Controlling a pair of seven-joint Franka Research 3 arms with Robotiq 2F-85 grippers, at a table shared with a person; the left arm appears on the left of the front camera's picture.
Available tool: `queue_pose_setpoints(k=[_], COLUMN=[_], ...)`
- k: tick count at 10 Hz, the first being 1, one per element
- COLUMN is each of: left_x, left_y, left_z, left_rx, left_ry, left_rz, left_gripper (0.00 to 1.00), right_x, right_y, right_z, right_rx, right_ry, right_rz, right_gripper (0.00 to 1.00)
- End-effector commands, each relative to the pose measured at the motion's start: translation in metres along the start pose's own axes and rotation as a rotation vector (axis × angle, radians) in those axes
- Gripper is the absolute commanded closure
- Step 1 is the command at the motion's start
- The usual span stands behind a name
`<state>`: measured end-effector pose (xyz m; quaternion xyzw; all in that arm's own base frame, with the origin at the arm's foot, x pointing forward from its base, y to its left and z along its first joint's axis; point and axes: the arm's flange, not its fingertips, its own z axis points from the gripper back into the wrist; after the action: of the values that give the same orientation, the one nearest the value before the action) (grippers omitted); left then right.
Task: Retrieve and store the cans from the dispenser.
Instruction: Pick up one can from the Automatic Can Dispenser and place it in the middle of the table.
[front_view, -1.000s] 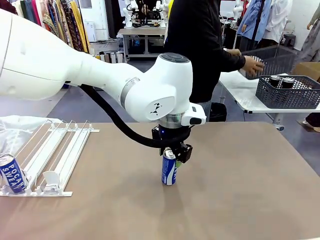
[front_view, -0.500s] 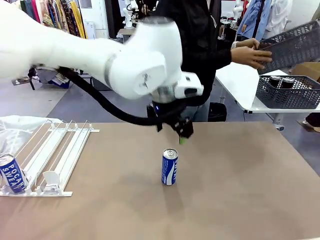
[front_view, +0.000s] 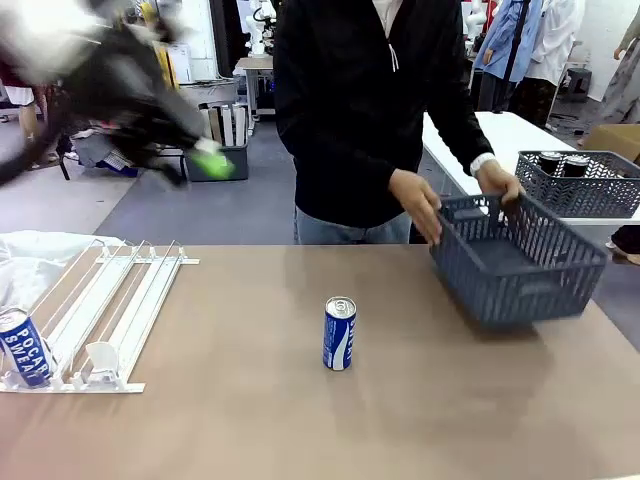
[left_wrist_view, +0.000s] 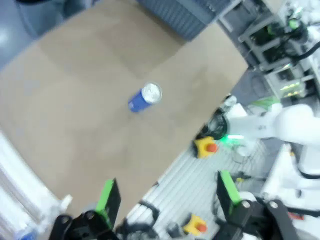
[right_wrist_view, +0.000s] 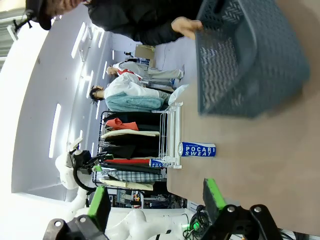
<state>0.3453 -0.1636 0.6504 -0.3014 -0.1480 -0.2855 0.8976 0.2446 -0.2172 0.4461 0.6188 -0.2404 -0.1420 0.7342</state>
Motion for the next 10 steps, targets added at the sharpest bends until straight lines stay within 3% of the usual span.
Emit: queue_pose_setpoints(k=[1,3,5,6,7,8,10], left_x=[-0.059,-0.127,-0.182,-0.192,-0.191,-0.207,-0.207], left_y=[0.074,0.136,0.193,0.206,0.209,0.201,0.201], left_z=[0.078,0.128,0.141,0.137,0.128,0.151,0.151], left_rx=[-0.065,-0.218,-0.309,-0.338,-0.307,-0.293,-0.293], left_ry=[-0.097,-0.189,-0.199,-0.182,-0.102,-0.193,-0.193], left_rz=[0.224,0.362,0.486,0.458,0.456,0.49,0.49], left_gripper=[0.0,0.0,0.0,0.0,0.0,0.0,0.0], right_x=[0.001,0.001,0.001,0.001,0.001,0.001,0.001], right_y=[0.001,0.001,0.001,0.001,0.001,0.001,0.001], right_z=[0.0,0.0,0.0,0.0,0.0,0.0,0.0], right_rx=[0.013,0.013,0.013,0.013,0.013,0.013,0.013], right_ry=[-0.002,-0.002,-0.002,-0.002,-0.002,-0.002,-0.002], right_rz=[0.027,0.027,0.027,0.027,0.027,0.027,0.027], right_gripper=[0.0,0.0,0.0,0.0,0.0,0.0,0.0])
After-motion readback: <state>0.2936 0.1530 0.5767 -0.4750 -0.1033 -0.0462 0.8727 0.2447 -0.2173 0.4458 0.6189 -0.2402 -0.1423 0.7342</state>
